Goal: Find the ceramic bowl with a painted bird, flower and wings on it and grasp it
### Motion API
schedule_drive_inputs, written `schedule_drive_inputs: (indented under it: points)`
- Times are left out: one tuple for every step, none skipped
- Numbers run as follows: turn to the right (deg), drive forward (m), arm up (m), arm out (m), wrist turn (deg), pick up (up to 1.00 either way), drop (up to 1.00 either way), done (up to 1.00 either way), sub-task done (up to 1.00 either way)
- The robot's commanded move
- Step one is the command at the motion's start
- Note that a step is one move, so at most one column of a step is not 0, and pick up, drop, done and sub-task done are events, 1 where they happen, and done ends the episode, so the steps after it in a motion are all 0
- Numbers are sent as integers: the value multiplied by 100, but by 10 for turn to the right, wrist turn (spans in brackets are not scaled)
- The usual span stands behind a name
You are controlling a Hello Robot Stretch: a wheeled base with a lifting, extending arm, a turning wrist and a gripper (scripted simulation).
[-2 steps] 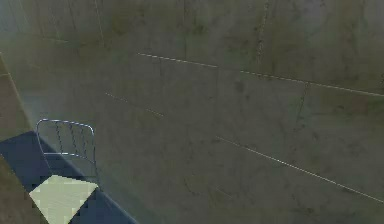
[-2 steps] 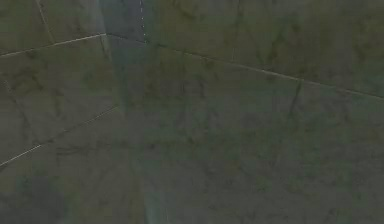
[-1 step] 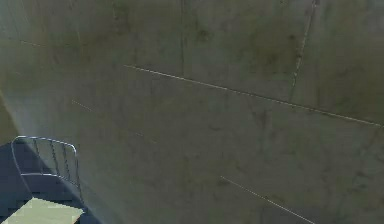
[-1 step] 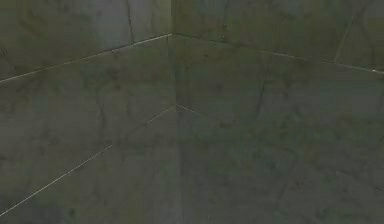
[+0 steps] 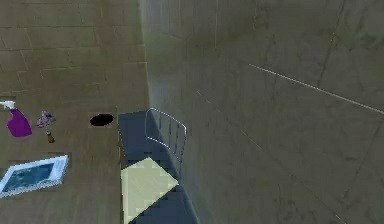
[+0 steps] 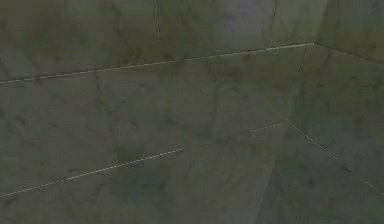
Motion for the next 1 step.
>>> schedule_drive_inputs:
  points:
    - [0, 25, 0, 0, 0, 0, 0, 0, 0]
